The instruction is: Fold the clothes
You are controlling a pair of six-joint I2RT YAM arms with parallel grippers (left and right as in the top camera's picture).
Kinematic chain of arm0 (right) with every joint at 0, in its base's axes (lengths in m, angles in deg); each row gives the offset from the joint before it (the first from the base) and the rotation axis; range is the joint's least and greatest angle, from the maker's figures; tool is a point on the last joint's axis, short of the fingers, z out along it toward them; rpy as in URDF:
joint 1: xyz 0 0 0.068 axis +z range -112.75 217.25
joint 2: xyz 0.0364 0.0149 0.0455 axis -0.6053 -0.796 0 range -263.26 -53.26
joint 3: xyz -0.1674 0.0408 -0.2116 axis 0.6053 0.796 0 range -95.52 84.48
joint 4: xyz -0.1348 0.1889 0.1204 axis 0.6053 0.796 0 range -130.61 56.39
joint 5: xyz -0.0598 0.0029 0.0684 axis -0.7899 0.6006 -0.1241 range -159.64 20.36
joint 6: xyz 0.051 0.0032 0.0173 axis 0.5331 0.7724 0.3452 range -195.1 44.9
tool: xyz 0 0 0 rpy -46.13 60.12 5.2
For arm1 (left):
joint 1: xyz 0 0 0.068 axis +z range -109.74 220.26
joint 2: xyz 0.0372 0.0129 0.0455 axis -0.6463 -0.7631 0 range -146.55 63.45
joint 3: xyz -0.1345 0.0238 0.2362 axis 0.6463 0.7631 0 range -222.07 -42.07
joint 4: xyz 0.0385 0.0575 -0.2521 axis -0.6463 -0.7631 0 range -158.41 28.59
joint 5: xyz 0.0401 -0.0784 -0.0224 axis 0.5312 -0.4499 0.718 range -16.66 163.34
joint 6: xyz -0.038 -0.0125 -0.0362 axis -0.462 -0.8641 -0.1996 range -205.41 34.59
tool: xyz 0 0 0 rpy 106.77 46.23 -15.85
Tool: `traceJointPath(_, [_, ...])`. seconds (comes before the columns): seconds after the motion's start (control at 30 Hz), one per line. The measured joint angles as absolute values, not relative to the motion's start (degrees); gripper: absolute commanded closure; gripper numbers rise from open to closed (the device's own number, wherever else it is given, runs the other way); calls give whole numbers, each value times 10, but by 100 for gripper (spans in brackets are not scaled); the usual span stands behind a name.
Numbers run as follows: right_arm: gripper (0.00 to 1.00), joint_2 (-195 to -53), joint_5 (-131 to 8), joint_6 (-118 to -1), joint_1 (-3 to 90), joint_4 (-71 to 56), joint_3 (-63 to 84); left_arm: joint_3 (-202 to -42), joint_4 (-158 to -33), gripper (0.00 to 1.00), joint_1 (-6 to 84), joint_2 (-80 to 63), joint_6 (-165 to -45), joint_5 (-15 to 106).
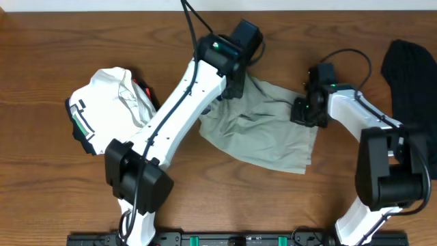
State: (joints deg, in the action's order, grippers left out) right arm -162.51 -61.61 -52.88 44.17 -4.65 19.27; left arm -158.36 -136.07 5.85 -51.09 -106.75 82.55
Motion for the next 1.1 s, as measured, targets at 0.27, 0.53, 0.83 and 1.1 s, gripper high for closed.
traceJointPath(0.27, [99,-1659,-506,-510,511,-102,175,-1650,-1398,78,88,-492,-1046,826])
traceJointPath(0.53, [99,-1677,-401,-489,598,-139,183,-1668,-1396,78,79,-489,-1050,809])
traceJointPath(0.83, [96,-1655,-396,-502,572,-82,199,-1611,-1395,78,65,-489,-1053,799])
traceJointPath(1.1, [95,-1520,-449,-528,466,-25,217,-1543,-1364,78,59,-489,-1053,792])
